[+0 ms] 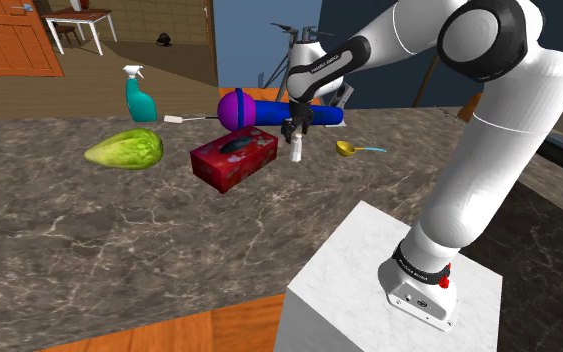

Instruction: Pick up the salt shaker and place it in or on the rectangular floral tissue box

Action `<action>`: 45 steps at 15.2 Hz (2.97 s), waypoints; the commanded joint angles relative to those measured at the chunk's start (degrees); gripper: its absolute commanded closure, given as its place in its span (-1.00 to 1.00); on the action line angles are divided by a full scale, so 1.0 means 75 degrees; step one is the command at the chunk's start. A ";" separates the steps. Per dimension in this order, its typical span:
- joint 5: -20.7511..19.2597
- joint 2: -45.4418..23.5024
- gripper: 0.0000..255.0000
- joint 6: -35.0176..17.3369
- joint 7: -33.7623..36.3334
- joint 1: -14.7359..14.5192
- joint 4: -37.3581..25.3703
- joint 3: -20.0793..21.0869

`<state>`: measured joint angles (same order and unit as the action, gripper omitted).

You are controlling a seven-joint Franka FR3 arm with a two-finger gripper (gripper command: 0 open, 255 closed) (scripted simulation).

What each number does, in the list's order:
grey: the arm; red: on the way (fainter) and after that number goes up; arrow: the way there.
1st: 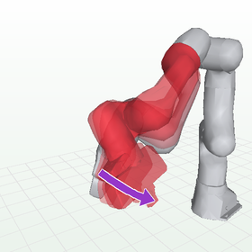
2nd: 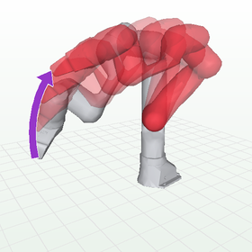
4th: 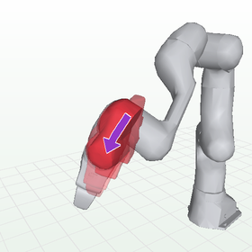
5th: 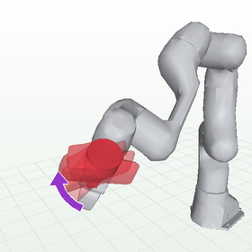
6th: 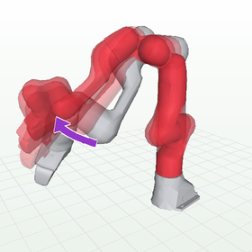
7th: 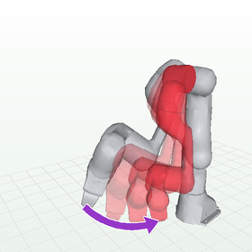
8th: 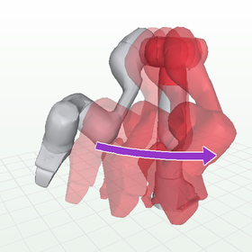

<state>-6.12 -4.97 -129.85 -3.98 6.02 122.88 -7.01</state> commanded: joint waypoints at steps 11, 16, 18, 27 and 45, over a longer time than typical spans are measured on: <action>-0.0002 -0.0022 1.00 -0.0066 0.0003 0.0002 0.0039 -0.0002; -0.0002 -0.0020 1.00 -0.0063 0.0006 0.0000 0.0039 0.0000; -0.0002 0.0033 1.00 0.0031 -0.0003 0.0001 -0.0003 -0.0001; 0.0002 0.0455 1.00 0.0913 -0.0060 -0.0015 -0.0466 0.0010; 0.0030 0.0925 1.00 0.2704 -0.0189 -0.0042 -0.1793 0.0036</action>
<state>-5.91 1.83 -110.32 -5.27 5.68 110.02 -6.72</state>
